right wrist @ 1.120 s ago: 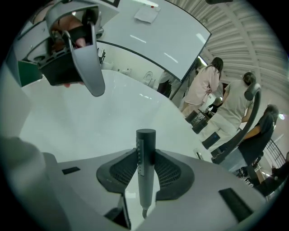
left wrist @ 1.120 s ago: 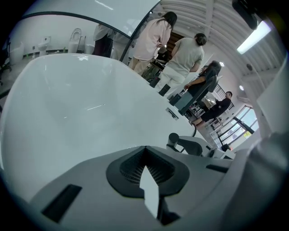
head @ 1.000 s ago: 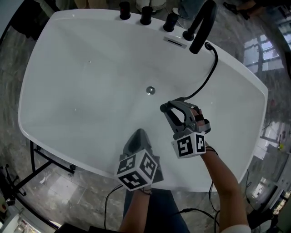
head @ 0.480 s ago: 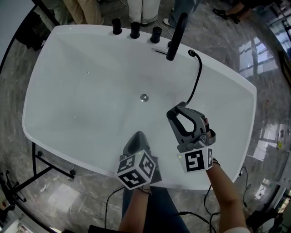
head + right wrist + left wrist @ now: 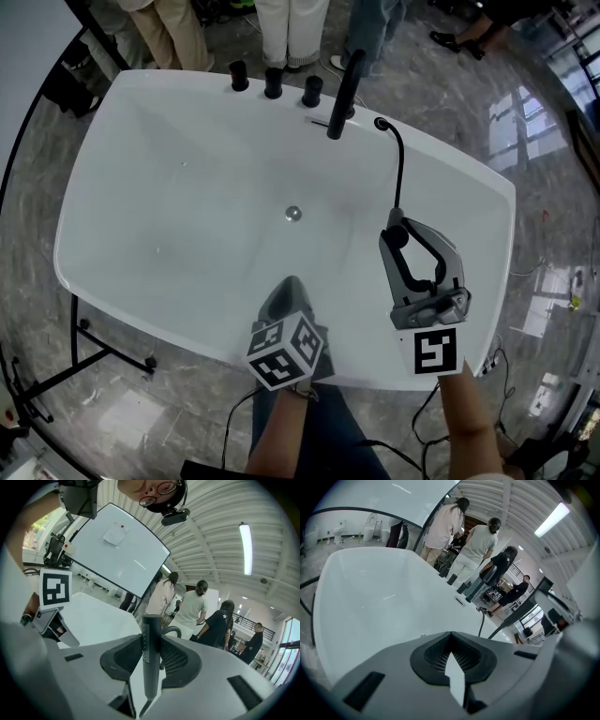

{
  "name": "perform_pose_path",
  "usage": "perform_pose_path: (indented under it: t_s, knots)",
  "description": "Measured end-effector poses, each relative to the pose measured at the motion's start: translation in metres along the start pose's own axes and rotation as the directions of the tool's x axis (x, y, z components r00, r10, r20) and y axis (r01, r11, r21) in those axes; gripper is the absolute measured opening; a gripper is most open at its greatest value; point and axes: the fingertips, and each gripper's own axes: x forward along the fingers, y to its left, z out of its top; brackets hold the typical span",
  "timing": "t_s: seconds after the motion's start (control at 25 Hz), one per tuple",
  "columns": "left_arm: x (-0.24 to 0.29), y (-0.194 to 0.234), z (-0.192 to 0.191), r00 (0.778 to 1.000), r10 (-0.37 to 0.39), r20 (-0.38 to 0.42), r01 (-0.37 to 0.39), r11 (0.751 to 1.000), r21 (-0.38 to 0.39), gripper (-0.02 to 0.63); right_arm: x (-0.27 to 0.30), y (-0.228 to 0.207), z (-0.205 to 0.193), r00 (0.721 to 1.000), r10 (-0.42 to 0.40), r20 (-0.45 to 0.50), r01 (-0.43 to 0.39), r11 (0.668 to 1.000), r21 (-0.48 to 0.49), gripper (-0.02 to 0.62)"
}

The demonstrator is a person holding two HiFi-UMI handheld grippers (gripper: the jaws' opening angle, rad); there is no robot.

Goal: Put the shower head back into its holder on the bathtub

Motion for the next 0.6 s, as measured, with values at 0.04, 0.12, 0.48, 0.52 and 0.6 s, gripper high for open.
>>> perform_pose_path:
  t_s: [0.04,0.12,0.48,0.52,0.6]
  knots:
    - [-0.001,-0.002,0.001,1.000,-0.003,0.002,0.003,1.000,-0.001,0.003,-0.004,-0.007,0.005,1.000,-0.024,0.010,0.024,1.000,0.019,0.124]
    - [-0.004,-0.006,0.002,1.000,-0.009,0.006,0.009,1.000,-0.002,0.003,-0.012,-0.020,0.017,0.997,-0.064,0.039,0.062,0.997,0.036,0.124]
    - [-0.006,-0.011,-0.010,1.000,-0.019,-0.007,0.019,1.000,-0.006,0.003,-0.030,-0.060,0.052,0.978,-0.164,0.132,0.164,0.986,0.010,0.124]
    - [-0.005,-0.010,-0.011,1.000,-0.017,-0.010,0.017,1.000,-0.008,0.003,-0.030,-0.063,0.054,0.975,-0.172,0.139,0.172,0.985,0.012,0.124]
    - [-0.004,-0.010,-0.013,1.000,-0.015,-0.015,0.015,1.000,-0.010,0.003,-0.031,-0.070,0.059,0.970,-0.189,0.152,0.188,0.982,0.019,0.124]
